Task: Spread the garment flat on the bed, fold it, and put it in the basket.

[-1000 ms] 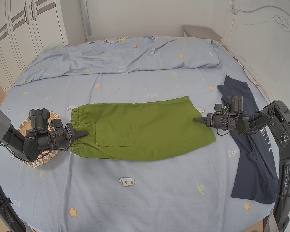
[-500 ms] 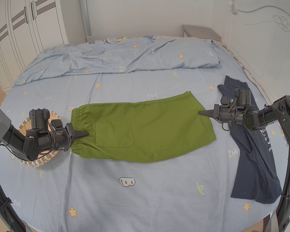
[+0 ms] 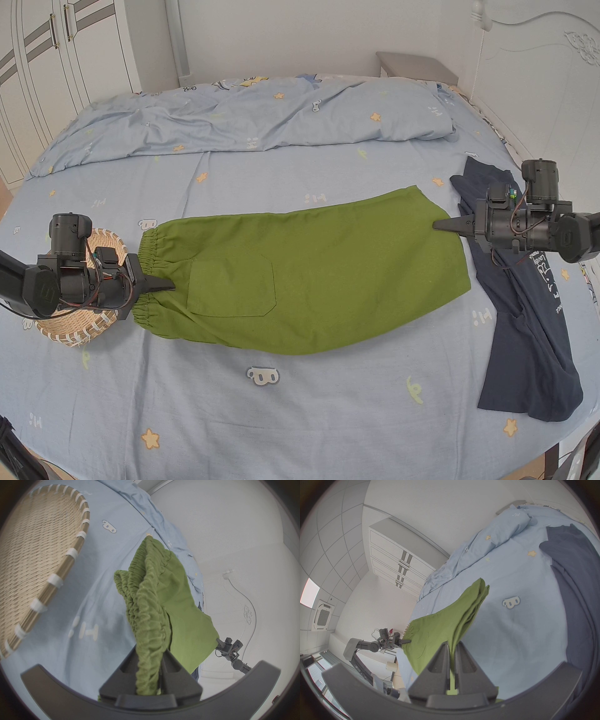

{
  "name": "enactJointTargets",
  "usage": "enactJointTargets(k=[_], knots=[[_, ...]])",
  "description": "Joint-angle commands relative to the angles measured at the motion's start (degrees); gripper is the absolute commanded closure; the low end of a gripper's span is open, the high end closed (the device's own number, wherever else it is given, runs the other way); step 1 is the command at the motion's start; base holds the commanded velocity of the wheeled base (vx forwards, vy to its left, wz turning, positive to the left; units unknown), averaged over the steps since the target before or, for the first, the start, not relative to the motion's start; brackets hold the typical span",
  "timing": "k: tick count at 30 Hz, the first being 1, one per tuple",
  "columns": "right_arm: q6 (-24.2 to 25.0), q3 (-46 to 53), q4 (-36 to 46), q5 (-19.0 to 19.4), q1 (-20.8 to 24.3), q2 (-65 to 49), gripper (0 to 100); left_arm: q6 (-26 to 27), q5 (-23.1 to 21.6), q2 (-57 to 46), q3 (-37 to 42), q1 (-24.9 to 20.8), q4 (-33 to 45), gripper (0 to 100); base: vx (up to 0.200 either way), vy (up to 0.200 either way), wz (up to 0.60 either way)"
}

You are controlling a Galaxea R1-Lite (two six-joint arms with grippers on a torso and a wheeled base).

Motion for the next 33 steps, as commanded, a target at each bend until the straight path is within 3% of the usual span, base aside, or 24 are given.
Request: enactJointTargets(k=[1, 13, 21, 33], knots=[[-0.43, 10.77, 5.95, -0.44, 2.85, -15.02, 100, 3.4, -0.01, -9.03, 4.17, 1.37, 6.38, 100, 0.0, 0.0, 0.0], [-0.34, 37.31, 2.96, -0.7, 7.16, -25.12, 100, 8.59, -0.1, -15.97, 20.7, 4.0, 6.91, 100, 0.0, 0.0, 0.0], [-0.6, 46.72, -4.51, -0.7, 6.81, -24.6, 100, 10.43, -0.01, -16.32, 25.8, 4.0, 6.55, 100, 0.0, 0.0, 0.0], [-1.31, 58.23, -34.75, -0.79, 6.37, -4.82, 100, 11.93, -0.01, -13.86, 26.67, 3.91, 4.88, 100, 0.0, 0.0, 0.0]])
